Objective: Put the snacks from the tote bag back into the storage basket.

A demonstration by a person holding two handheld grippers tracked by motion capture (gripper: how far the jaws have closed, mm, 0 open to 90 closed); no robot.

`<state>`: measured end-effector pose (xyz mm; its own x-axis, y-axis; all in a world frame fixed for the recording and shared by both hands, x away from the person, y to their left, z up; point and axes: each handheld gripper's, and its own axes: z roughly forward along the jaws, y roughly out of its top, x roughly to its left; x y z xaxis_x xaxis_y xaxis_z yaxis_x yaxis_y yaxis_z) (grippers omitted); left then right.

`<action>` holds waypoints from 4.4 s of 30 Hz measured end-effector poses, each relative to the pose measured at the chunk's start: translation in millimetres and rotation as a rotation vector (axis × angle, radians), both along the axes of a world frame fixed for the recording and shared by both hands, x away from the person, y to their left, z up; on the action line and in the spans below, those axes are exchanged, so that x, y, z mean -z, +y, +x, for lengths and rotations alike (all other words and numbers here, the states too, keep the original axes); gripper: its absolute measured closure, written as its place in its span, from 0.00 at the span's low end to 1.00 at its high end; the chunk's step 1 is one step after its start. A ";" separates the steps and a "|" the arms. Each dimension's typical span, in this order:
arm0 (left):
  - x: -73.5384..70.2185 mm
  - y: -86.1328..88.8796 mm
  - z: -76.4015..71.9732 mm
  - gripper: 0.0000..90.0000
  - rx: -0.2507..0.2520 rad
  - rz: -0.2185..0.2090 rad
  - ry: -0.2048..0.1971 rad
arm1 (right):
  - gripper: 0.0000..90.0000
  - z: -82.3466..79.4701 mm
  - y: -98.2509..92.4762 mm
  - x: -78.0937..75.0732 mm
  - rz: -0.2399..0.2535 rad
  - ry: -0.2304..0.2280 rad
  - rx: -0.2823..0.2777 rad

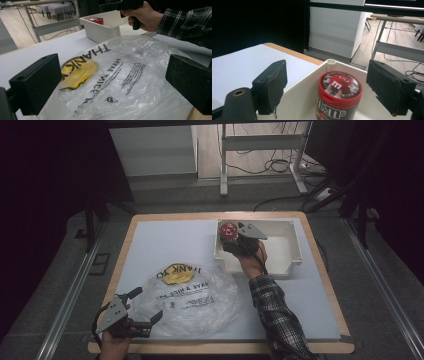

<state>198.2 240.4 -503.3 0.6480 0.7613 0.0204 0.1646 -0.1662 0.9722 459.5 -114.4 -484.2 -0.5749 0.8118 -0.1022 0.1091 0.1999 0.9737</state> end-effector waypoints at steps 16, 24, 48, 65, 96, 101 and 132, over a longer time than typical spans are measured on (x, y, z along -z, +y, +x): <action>0.2 -0.7 0.1 0.00 0.000 0.000 -0.002 | 0.15 -14.0 -2.1 -8.8 -0.009 -0.008 -0.018; 0.1 -0.8 -0.1 0.00 0.001 0.000 -0.003 | 0.13 -23.2 -3.4 -12.3 -0.024 0.004 -0.036; 0.1 -2.4 -0.4 0.00 0.004 0.003 -0.004 | 0.05 -54.6 -15.7 -18.2 -0.047 0.013 -0.069; 0.2 -3.0 -0.4 0.00 0.006 0.003 -0.003 | 0.05 -73.9 -29.0 -19.6 -0.026 0.003 -0.091; 0.1 -3.6 -0.8 0.00 0.006 0.000 -0.006 | 0.01 -113.6 -53.8 -14.4 -0.002 0.022 -0.143; 0.1 -3.5 -0.7 0.00 0.007 -0.001 -0.005 | 0.01 -123.5 -58.2 -16.6 0.017 0.019 -0.155; 0.4 -2.8 -0.3 0.00 0.008 -0.005 -0.002 | 0.00 -172.4 -121.0 -11.3 0.011 0.065 -0.112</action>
<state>197.9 237.6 -503.7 0.6540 0.7562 0.0182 0.1612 -0.1628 0.9734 287.2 -235.3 -473.0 -0.6669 0.7433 -0.0527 0.1502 0.2033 0.9675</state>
